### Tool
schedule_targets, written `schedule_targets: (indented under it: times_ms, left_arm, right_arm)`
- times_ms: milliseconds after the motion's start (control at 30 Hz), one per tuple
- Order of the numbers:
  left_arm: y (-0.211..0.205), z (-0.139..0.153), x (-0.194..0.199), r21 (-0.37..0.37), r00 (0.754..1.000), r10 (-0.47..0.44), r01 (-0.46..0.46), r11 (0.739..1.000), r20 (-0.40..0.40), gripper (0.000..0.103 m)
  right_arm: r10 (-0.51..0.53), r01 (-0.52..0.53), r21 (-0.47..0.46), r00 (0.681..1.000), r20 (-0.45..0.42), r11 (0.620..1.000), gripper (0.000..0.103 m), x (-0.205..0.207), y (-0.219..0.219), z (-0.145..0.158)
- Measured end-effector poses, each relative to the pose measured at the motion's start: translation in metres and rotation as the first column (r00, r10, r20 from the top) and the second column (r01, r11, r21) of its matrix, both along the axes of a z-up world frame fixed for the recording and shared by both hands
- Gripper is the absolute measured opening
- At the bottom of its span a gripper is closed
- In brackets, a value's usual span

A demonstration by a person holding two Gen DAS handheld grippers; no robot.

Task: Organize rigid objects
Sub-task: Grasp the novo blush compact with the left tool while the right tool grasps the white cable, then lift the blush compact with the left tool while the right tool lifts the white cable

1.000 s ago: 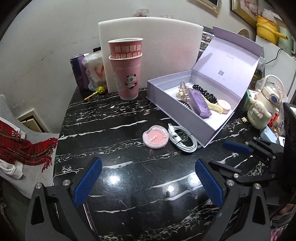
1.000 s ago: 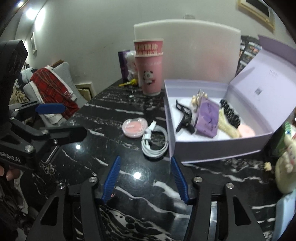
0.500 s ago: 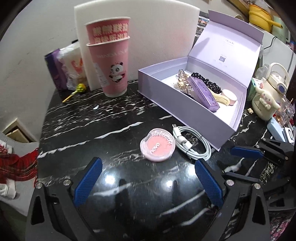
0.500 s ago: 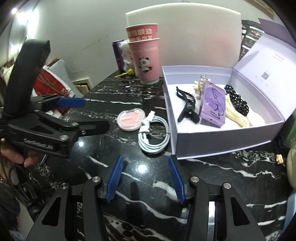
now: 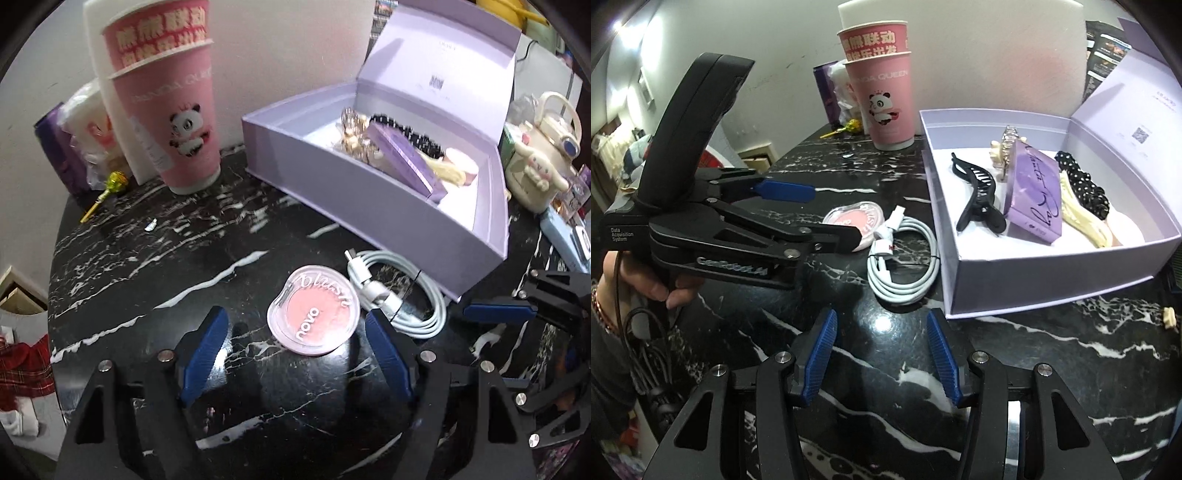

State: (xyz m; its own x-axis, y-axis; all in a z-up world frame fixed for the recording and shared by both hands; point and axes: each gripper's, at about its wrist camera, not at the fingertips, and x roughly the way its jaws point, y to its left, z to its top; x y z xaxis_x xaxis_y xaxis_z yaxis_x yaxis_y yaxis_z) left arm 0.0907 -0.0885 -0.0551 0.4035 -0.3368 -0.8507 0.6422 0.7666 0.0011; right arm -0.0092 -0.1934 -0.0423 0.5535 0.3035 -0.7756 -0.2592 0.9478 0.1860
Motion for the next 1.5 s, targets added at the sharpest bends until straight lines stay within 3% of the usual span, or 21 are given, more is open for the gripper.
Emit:
schedule_targets:
  times_ms: [233,367,800,1000,1100,1167,1500]
  left_arm:
    - [0.001,-0.008,0.009,-0.02,0.999,-0.036,0.035,0.999,-0.039,0.073]
    - [0.0,-0.006,0.011,-0.029,0.998,-0.057,0.056,0.998,-0.03,0.053]
    - [0.028,-0.005,0.01,-0.027,0.999,-0.036,0.035,0.999,-0.035,0.053]
    - [0.045,-0.004,0.004,-0.029,0.999,-0.005,0.004,1.0,-0.033,0.053]
    - [0.048,-0.004,0.002,-0.03,0.999,0.005,-0.006,1.0,-0.032,0.053]
    - [0.05,-0.004,0.0,-0.03,0.999,0.012,-0.013,0.999,-0.033,0.053]
    - [0.049,-0.004,-0.018,-0.034,0.998,0.032,-0.033,0.999,-0.047,0.053]
  right_arm:
    - [0.022,-0.022,-0.027,1.0,0.014,0.999,0.051,0.0,0.014,-0.002]
    - [0.034,-0.031,-0.056,0.998,0.055,0.998,0.051,-0.002,0.024,0.005]
    - [0.042,-0.033,-0.157,0.997,0.057,0.987,0.051,0.025,0.045,0.001]
    - [0.012,-0.013,-0.184,1.0,-0.007,0.983,0.048,0.043,0.051,-0.01]
    - [0.003,-0.004,-0.197,1.0,-0.009,0.98,0.04,0.047,0.052,-0.011]
    - [-0.003,0.001,-0.205,1.0,-0.01,0.979,0.019,0.048,0.051,-0.011]
    - [0.047,-0.051,-0.192,0.999,-0.027,0.98,0.015,0.035,0.052,-0.01]
